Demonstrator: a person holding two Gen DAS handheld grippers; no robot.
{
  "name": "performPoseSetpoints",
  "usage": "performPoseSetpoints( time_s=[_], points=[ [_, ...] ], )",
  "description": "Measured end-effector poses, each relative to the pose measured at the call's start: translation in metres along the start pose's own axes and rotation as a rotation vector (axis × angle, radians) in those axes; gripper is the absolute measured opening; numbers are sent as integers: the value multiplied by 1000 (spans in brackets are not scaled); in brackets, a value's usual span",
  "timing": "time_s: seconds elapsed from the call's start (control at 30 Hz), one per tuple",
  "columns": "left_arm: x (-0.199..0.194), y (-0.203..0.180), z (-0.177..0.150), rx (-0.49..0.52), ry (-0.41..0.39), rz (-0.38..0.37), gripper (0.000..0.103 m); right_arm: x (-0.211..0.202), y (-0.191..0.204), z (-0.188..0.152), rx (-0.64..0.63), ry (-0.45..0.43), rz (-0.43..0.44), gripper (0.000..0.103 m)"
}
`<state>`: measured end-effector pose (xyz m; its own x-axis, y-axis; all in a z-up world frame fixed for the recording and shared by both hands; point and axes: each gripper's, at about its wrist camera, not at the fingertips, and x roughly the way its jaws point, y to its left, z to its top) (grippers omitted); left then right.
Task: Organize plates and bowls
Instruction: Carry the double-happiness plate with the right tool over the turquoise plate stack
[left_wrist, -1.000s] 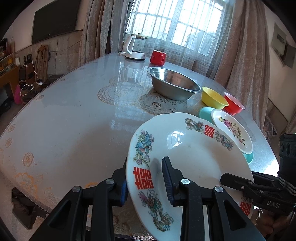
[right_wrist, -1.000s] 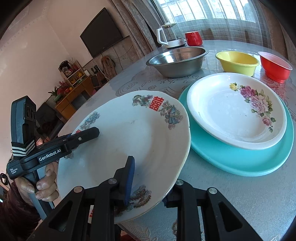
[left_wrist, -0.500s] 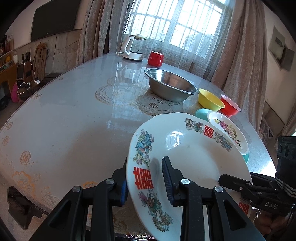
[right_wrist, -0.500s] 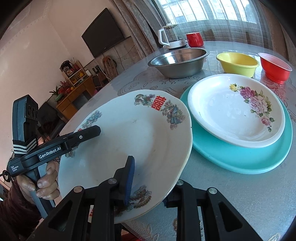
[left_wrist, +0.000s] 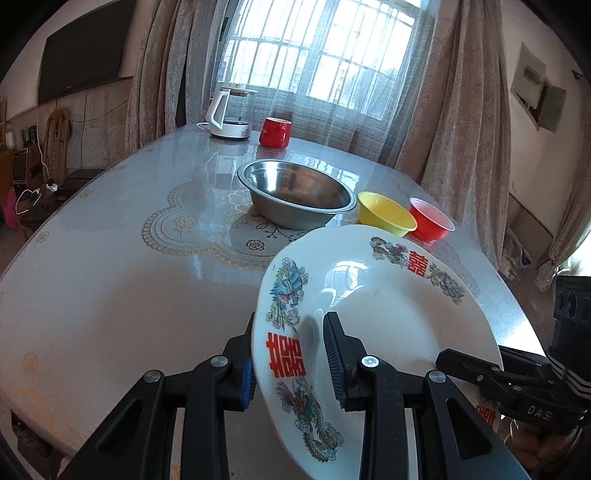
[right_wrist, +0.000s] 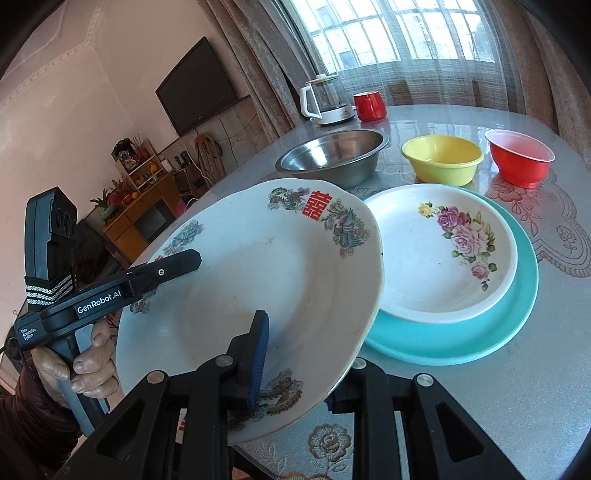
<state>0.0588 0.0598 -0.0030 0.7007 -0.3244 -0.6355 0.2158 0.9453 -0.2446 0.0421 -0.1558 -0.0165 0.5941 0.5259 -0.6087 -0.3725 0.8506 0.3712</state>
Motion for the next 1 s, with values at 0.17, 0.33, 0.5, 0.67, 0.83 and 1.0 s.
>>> performPoseSetpoints(
  time_s=[0.17,0.33,0.5,0.67,0.83,1.0],
  points=[
    [25,-28,15,49,18,-45,32,-15,-24,8,28,-30,-68,24],
    [52,-53,31,96,38,-81,32,-24,-49,21,49,-44,-133,24],
    [78,-69,42,131,66,-90,32,-22,-73,32,87,-45,-188,24],
    [94,-73,44,133,93,-82,32,-14,-88,37,111,-30,-199,24],
    [103,-76,43,138,107,-68,32,-7,-97,40,124,-26,-212,24],
    [106,-73,42,128,114,-67,32,-3,-99,42,116,-24,-214,24]
  ],
)
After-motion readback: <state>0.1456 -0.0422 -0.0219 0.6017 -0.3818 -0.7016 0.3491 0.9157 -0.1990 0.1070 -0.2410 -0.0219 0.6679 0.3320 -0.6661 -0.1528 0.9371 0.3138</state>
